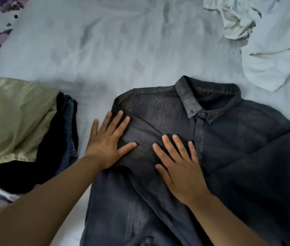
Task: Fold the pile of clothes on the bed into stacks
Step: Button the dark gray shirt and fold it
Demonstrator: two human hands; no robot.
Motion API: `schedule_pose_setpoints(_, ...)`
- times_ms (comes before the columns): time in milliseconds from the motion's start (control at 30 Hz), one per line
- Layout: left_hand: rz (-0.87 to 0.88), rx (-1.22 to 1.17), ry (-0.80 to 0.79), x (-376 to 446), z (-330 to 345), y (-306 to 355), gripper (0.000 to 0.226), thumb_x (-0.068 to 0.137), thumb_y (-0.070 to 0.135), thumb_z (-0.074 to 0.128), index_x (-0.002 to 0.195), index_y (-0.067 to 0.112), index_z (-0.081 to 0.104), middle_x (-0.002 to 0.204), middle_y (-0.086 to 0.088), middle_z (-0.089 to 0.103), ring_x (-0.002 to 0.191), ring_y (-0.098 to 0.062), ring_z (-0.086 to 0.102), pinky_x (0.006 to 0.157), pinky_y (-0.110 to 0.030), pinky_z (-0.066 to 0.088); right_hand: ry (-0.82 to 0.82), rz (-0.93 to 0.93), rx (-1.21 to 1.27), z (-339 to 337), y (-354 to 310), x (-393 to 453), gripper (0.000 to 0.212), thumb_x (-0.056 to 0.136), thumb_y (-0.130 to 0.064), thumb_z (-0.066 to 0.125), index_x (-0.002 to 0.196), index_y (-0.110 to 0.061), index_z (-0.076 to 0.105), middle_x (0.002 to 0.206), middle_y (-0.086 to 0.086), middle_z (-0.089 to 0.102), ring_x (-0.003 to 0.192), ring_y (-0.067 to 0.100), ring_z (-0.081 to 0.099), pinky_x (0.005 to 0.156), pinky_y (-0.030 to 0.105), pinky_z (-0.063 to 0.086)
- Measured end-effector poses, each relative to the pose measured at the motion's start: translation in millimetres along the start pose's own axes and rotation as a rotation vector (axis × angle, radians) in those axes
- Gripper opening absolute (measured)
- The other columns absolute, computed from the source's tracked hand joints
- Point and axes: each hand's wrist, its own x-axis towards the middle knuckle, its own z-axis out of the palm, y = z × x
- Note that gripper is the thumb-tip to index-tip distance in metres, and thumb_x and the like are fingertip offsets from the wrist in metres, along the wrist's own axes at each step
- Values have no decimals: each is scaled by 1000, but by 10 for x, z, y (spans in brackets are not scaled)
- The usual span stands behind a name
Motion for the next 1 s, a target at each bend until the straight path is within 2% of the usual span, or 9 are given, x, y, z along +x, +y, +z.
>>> schedule_pose_setpoints(200, -106, -223, 97, 274, -292, 138, 90, 85, 67, 41, 149, 30, -10, 157, -1, -18, 145, -18, -14, 117, -39, -7, 346, 319, 126, -507, 527, 168, 49, 89, -26, 47, 133, -5, 49, 144, 22, 39, 131, 37, 35, 106, 47, 27)
schedule_pose_setpoints(333, -59, -85, 21, 668, -571, 258, 101, 81, 54, 62, 150, 26, -7, 159, 0, -5, 145, -22, -9, 117, -46, -1, 111, 642, 76, -775, 1194, 403, 67, 92, -15, 51, 150, -10, 16, 156, 21, 6, 143, 37, 7, 114, 51, 11)
schedule_pose_setpoints(433, 14, -32, -57, 892, -718, 336, 115, 74, 45, 74, 150, 25, -9, 159, -2, 0, 146, -20, -4, 118, -44, 2, -72, 739, 115, -859, 1543, 491, 77, 94, -27, 51, 151, -16, 0, 158, 11, 4, 145, 31, 0, 115, 54, 3)
schedule_pose_setpoints(533, 78, 57, -83, 1002, -788, 456, 129, 66, 39, 82, 148, 25, -16, 157, -8, 7, 144, -26, 12, 116, -44, 13, -103, 782, 141, -921, 1659, 493, 85, 85, -43, 63, 149, -18, 13, 153, 11, 20, 140, 32, 15, 112, 51, 11)
schedule_pose_setpoints(633, 76, 136, -109, 1019, -835, 653, 131, 65, 25, 82, 146, 26, -22, 148, -12, 19, 135, -33, 23, 112, -43, 21, -94, 824, 150, -1043, 1638, 452, 62, 79, -50, 66, 130, -25, 42, 131, 13, 46, 126, 34, 32, 106, 45, 24)
schedule_pose_setpoints(733, 24, 51, -131, 933, -817, 846, 116, 70, 23, 74, 149, 26, -11, 143, -10, 28, 132, -31, 26, 108, -43, 21, -111, 828, 240, -1145, 1588, 329, 33, 81, -59, 56, 100, -32, 52, 113, 7, 56, 118, 28, 39, 102, 41, 24)
schedule_pose_setpoints(800, -26, -107, -109, 820, -817, 929, 90, 74, 42, 70, 146, 26, 19, 138, -8, 39, 129, -29, 34, 105, -44, 22, -63, 813, 324, -1231, 1538, 196, 33, 84, -61, 48, 96, -32, 56, 109, 3, 56, 112, 24, 40, 104, 41, 23)
schedule_pose_setpoints(900, -97, -452, 73, 576, -962, 937, 38, 81, 55, 62, 110, 29, 65, 113, 2, 64, 111, -20, 55, 98, -34, 38, 25, 769, 420, -1406, 1446, -31, 28, 92, -45, 46, 92, -22, 63, 97, 0, 59, 94, 17, 40, 104, 39, 22)
schedule_pose_setpoints(1000, 5, -647, 125, 195, -1115, 853, 16, 87, 34, 64, 82, 19, 69, 79, 3, 66, 77, -12, 59, 67, -19, 44, 35, 687, 399, -1590, 1323, -336, 24, 94, -36, 50, 84, -21, 66, 93, -2, 60, 92, 15, 44, 107, 40, 22)
